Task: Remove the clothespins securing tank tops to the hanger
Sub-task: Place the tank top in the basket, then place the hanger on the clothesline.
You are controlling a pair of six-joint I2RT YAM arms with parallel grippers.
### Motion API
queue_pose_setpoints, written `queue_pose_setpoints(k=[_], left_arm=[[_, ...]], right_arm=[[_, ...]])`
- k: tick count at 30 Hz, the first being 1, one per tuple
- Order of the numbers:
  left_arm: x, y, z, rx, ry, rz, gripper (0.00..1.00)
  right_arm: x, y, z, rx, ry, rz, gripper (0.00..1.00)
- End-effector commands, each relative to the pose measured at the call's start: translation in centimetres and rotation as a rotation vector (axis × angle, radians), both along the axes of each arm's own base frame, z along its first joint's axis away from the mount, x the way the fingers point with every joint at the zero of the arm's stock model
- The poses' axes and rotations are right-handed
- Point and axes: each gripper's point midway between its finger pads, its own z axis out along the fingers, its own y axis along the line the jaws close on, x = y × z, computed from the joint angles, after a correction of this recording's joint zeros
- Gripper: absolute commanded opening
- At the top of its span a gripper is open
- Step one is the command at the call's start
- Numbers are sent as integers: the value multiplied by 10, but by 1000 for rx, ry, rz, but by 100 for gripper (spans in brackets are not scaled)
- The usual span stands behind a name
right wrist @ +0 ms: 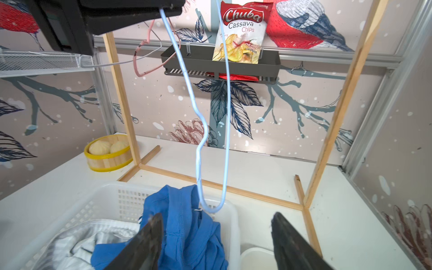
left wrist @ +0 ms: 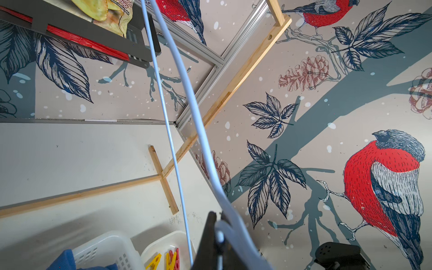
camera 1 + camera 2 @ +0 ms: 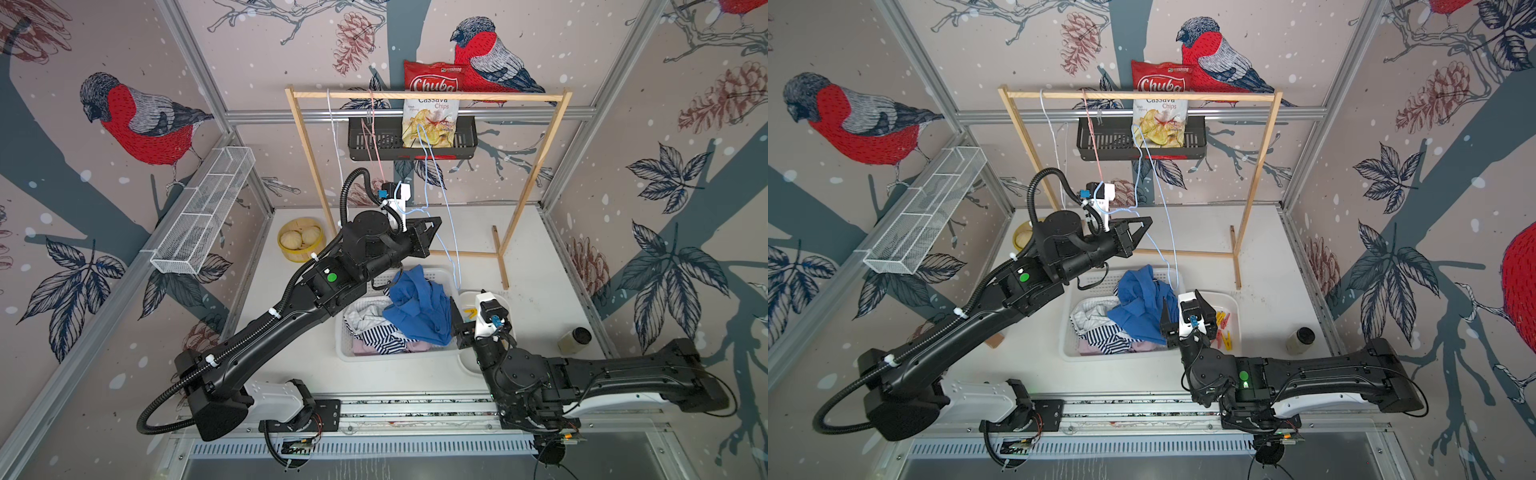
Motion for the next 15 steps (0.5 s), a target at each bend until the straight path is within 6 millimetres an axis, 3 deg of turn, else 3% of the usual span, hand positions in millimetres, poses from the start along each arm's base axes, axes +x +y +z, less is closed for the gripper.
queue_pose_setpoints(k=[1,10,15], left_arm=[[3,2,9,-31,-14,27,0],[3,-15,8,-2,5,-9,0],[1,-32,14,59,36,25,0]], right_arm=[[3,-11,7,-11,-7,-41,73],[7,-8,34,-14,-8,176,79],[18,-2,34,-115,60,254,87]])
